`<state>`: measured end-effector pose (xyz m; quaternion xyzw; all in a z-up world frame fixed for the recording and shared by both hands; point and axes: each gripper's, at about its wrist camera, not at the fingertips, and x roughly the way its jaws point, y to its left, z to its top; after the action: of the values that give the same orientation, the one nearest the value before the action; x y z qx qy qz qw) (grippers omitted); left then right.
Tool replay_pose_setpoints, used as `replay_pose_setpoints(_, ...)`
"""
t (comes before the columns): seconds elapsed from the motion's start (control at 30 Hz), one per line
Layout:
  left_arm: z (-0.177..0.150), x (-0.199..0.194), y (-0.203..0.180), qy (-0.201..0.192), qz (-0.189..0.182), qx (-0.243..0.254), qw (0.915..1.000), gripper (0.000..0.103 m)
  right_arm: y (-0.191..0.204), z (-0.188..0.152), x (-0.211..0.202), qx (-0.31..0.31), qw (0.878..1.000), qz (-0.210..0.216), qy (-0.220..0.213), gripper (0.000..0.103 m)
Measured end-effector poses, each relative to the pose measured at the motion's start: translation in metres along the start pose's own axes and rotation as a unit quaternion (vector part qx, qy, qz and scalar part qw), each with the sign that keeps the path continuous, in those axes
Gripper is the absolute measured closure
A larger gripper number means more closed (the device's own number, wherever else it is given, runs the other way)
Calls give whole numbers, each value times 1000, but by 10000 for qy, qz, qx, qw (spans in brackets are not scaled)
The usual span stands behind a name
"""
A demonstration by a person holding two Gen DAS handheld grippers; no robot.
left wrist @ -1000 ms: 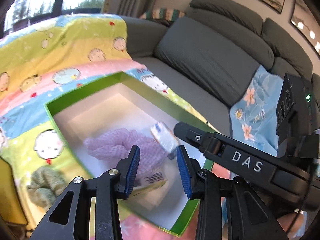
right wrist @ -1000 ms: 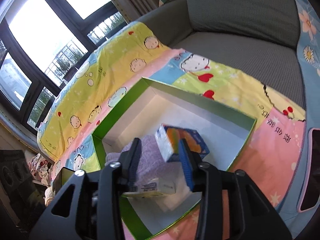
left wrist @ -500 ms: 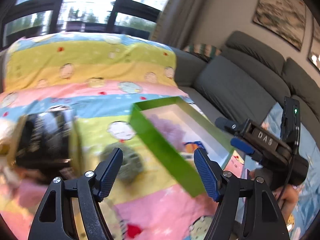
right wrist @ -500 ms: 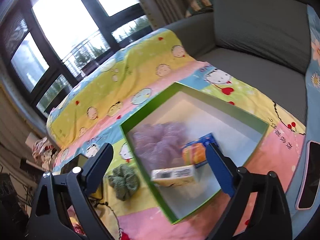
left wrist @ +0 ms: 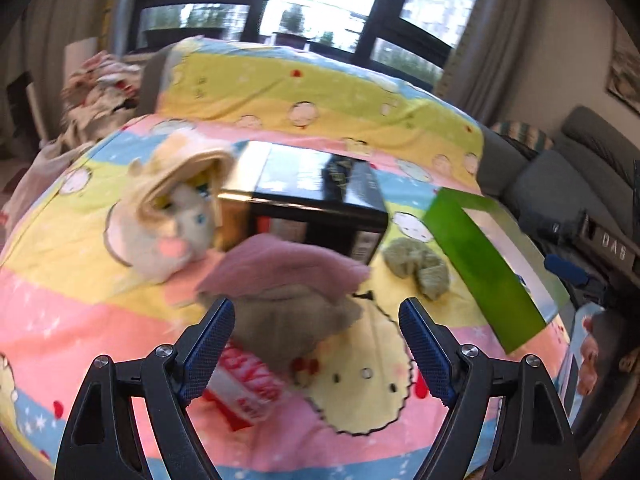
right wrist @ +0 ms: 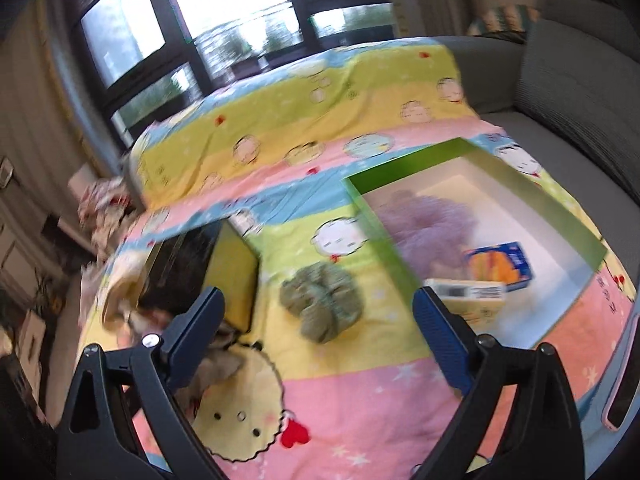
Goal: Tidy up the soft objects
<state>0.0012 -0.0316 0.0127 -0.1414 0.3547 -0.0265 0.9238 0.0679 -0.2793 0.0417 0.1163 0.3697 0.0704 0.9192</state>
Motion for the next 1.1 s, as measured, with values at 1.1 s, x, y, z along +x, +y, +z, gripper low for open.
replay_pose_setpoints(1.1, -14, -2, 60, 137, 192, -778, 9967, 18, 8, -25, 122, 96, 9917, -549, 1162, 47)
